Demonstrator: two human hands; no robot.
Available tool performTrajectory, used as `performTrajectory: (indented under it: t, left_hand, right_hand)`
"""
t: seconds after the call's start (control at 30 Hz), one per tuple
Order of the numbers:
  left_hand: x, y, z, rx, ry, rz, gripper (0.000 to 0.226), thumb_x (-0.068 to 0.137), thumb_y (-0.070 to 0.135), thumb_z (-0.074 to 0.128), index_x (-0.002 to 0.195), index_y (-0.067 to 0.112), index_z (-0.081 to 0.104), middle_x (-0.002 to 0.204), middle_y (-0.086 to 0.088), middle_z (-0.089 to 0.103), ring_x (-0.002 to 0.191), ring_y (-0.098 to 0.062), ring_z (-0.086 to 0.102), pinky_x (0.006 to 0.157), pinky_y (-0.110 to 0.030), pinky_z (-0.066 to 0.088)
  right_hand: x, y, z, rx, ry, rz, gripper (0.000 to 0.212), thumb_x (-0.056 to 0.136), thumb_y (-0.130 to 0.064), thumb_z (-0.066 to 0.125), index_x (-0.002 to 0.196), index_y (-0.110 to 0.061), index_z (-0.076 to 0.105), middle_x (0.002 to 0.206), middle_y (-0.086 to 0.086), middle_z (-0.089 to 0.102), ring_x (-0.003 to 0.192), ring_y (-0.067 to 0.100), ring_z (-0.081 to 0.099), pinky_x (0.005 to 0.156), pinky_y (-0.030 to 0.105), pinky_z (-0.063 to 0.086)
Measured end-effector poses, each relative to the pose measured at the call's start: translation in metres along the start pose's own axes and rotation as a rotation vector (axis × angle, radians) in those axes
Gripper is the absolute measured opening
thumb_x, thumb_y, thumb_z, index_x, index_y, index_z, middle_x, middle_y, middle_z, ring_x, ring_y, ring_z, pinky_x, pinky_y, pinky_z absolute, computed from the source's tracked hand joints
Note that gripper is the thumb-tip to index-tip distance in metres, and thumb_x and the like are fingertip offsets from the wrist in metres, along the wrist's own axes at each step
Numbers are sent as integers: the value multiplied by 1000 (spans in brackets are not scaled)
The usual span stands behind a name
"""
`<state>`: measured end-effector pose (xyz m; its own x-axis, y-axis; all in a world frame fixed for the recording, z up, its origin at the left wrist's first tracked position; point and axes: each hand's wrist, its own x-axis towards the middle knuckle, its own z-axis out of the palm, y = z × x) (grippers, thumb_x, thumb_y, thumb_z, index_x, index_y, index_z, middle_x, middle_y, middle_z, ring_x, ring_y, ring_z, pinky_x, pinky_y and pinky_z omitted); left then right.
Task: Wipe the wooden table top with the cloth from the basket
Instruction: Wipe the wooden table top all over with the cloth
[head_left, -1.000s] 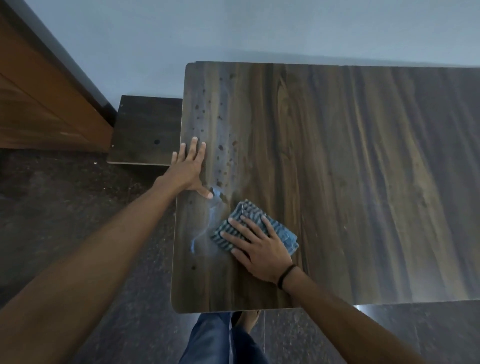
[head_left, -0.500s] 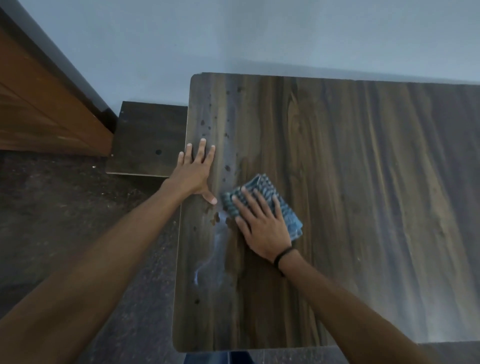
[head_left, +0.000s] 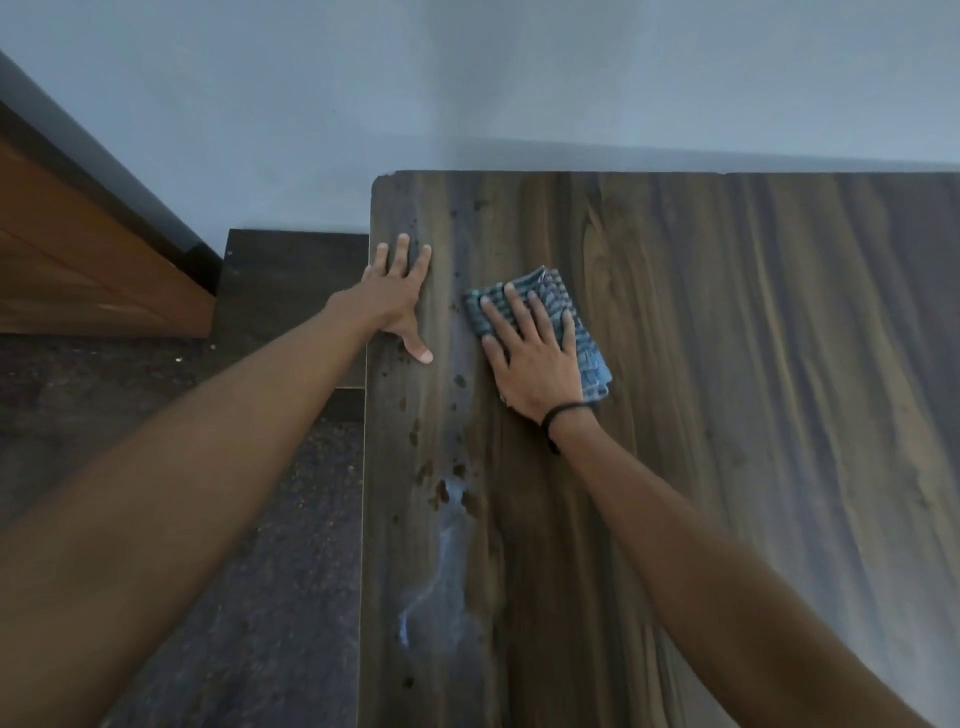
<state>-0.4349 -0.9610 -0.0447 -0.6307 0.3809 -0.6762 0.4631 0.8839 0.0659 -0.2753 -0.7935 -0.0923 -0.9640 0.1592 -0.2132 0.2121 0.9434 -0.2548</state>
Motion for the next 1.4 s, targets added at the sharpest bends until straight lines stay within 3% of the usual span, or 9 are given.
performTrajectory:
  t: [0.17, 0.3, 0.47, 0.73, 1.07, 1.27, 1.4]
  left_hand:
    - [4, 6, -5, -7, -35, -30, 160, 59, 52, 92, 151, 19, -34, 157, -13, -41, 148, -41, -28, 122, -54, 3]
    - [11, 9, -7, -11, -56, -35, 161, 59, 47, 94, 150, 18, -36, 154, -14, -45, 146, -44, -30, 121, -55, 2]
    - [8, 9, -6, 4, -52, -41, 159, 60, 48, 93, 150, 18, -36, 154, -14, -44, 146, -43, -30, 122, -55, 3]
    - [10, 8, -2, -7, -31, -11, 160, 60, 49, 93, 151, 16, -34, 155, -15, -44, 145, -44, -31, 121, -55, 1]
    - [10, 14, -7, 7, -81, -41, 159, 63, 46, 92, 149, 14, -37, 152, -16, -47, 144, -44, -33, 121, -56, 0]
    - [14, 14, -4, 7, -75, -44, 161, 60, 46, 93, 149, 12, -37, 150, -18, -50, 142, -47, -34, 121, -58, 0]
    - [17, 16, -3, 18, -82, -52, 162, 60, 45, 94, 148, 11, -38, 149, -19, -50, 142, -48, -34, 120, -59, 0]
  right_hand:
    - [-44, 5, 7, -76, -75, -151, 54, 105, -58, 15, 158, -48, 9, 168, -18, 3, 155, 12, 1, 124, 51, -6]
    - [25, 16, -10, -52, -23, -90, 53, 105, -57, 17, 157, -48, 13, 167, -17, 9, 155, 11, 5, 124, 53, -1]
    - [117, 18, -31, 40, 1, 52, 54, 105, -55, 17, 158, -47, 9, 168, -15, 2, 155, 13, -2, 123, 54, -6]
    - [43, 10, -10, -72, -17, -138, 55, 106, -54, 16, 159, -42, 11, 168, -12, 7, 155, 14, 1, 124, 53, -3]
    - [177, 8, -42, 57, 11, 15, 55, 105, -53, 17, 159, -43, 10, 169, -13, 1, 155, 14, -3, 123, 55, -7]
    - [129, 25, -33, -102, -17, -330, 54, 105, -54, 18, 158, -43, 15, 167, -14, 11, 155, 14, 8, 124, 52, 0]
    - [177, 30, -44, -59, 12, -199, 54, 105, -54, 18, 158, -44, 15, 168, -15, 10, 155, 13, 7, 123, 51, 0]
